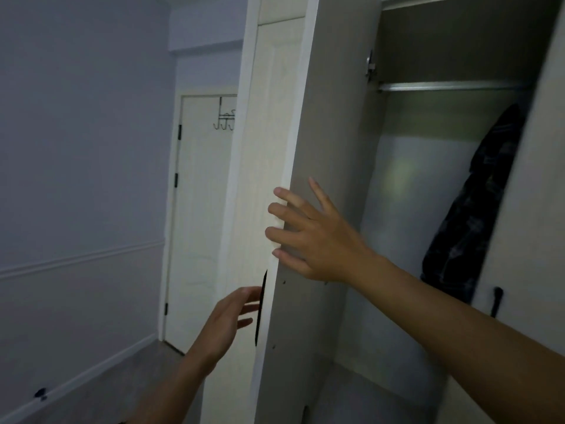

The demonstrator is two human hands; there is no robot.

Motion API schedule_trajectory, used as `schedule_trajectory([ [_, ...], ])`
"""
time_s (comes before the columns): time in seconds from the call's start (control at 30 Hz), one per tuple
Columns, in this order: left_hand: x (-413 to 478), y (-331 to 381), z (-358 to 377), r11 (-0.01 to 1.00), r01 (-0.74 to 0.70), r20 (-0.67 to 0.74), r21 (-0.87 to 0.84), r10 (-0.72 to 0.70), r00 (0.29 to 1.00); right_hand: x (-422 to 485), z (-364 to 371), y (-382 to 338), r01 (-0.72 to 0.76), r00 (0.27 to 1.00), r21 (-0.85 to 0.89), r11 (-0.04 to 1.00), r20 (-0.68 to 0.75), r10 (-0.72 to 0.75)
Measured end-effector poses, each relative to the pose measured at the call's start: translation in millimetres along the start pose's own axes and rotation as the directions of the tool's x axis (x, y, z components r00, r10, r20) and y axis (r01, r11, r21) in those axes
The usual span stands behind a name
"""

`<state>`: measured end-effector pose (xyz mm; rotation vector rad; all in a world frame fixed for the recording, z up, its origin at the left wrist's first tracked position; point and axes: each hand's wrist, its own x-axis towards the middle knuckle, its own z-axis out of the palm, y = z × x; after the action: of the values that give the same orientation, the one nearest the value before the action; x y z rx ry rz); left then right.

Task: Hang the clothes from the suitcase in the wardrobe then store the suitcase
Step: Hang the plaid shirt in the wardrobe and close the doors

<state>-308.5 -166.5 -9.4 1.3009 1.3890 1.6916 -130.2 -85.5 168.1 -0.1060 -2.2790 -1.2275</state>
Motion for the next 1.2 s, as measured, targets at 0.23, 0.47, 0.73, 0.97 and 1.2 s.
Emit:
schedule_trajectory([
  [0.23, -0.4, 4.2, 51.3, 0.995, -0.010, 0.182, -0.100, 0.028, 0.983, -60.4, -28.9, 25.5, 0.028, 0.995, -0.042, 0.999, -0.097, -0.032],
  [0.47, 3.1, 15.1, 128.1, 0.982, -0.036, 0.320, -0.183, 0.094, 0.943, -138.1, -61.0, 58.3, -0.024, 0.999, -0.139, 0.990, -0.026, 0.021],
  [0.73, -3.2, 7.1, 233.0, 0.977, 0.045, 0.530, -0.207, 0.073, 0.845, -231.5, -77.5, 105.7, -0.195, 0.964, -0.237, 0.952, 0.132, 0.230],
  [0.97, 18.2, 3.7, 312.8, 0.961, 0.076, 0.489, -0.266, 0.066, 0.870, -289.6, -65.9, 145.4, -0.218, 0.867, -0.392, 0.894, 0.343, 0.362],
  [1.2, 52.5, -10.2, 355.1, 0.959, 0.139, 0.464, -0.247, -0.009, 0.886, -313.9, -35.1, 175.8, -0.244, 0.810, -0.410, 0.879, 0.413, 0.417],
])
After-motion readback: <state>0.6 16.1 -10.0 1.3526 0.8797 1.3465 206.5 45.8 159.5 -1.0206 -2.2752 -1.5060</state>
